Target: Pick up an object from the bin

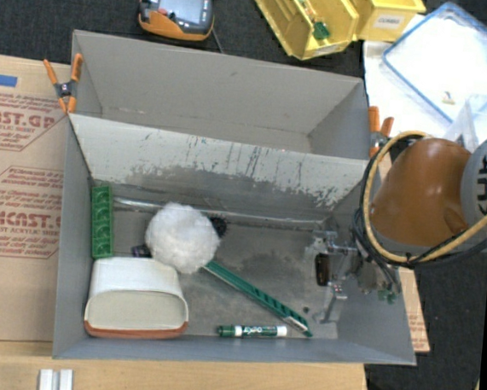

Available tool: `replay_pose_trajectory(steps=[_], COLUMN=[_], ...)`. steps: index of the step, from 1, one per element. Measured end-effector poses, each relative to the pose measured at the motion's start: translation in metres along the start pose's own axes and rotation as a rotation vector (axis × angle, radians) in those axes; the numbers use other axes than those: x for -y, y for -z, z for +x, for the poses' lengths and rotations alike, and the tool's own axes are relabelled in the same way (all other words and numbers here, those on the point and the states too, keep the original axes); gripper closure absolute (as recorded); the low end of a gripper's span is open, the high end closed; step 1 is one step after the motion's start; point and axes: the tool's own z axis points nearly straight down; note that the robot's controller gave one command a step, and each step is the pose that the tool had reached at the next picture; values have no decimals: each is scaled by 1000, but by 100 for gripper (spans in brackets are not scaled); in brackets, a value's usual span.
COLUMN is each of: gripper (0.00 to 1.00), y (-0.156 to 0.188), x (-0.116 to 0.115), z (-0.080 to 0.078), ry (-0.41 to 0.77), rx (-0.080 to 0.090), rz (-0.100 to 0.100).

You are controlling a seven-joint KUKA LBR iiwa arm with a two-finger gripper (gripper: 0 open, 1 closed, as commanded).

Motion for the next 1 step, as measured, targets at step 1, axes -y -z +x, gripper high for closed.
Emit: replay_pose_trajectory(steps=[1], gripper=[0], y=[-99], x=[-94], z=[-12], ry=[-80], rx=[-4], rz=[-4])
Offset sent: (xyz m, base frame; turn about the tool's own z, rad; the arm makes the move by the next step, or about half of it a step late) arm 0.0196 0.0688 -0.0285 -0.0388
